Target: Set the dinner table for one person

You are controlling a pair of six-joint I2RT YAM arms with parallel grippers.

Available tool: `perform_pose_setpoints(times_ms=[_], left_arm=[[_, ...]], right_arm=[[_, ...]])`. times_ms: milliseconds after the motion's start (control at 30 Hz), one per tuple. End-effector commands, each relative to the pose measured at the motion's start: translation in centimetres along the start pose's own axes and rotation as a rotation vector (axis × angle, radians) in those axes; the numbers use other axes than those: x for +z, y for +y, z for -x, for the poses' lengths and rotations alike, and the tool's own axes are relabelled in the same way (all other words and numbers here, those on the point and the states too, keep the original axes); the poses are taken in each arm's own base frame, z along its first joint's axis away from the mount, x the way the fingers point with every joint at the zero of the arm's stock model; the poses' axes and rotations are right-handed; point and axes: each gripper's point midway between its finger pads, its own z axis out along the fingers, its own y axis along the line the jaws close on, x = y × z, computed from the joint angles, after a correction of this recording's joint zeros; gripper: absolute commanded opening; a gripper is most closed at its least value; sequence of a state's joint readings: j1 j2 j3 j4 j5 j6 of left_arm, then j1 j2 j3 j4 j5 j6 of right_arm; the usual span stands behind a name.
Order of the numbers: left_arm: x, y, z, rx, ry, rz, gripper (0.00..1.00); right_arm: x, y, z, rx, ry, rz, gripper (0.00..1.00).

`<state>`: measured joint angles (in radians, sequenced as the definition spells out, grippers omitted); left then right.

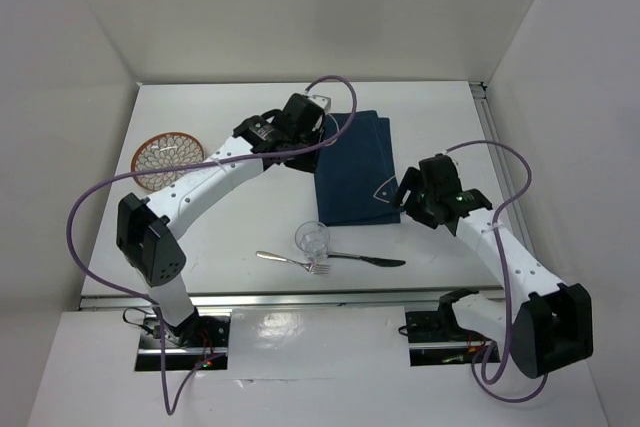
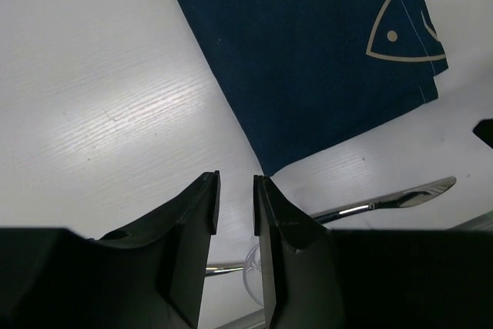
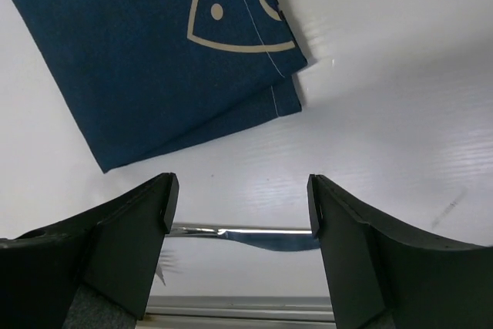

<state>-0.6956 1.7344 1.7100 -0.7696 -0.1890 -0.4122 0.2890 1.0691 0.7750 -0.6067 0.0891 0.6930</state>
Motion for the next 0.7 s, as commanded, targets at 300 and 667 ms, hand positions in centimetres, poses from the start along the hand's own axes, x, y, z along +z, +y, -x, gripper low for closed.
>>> perform_pose_setpoints(times_ms=[300,667], left_arm=[[-4.6,0.9,0.3,-0.032,-0.055,0.006,0.45],[-4.4,1.6,-0.4,-0.015,-0.028,0.041,0.45]], right_arm=[[7.1,-1.8,2.5,0.230,-0.001,0.078,0.65],[10.3,-2.1,1.1,0.251,0.079,0.101,0.57]])
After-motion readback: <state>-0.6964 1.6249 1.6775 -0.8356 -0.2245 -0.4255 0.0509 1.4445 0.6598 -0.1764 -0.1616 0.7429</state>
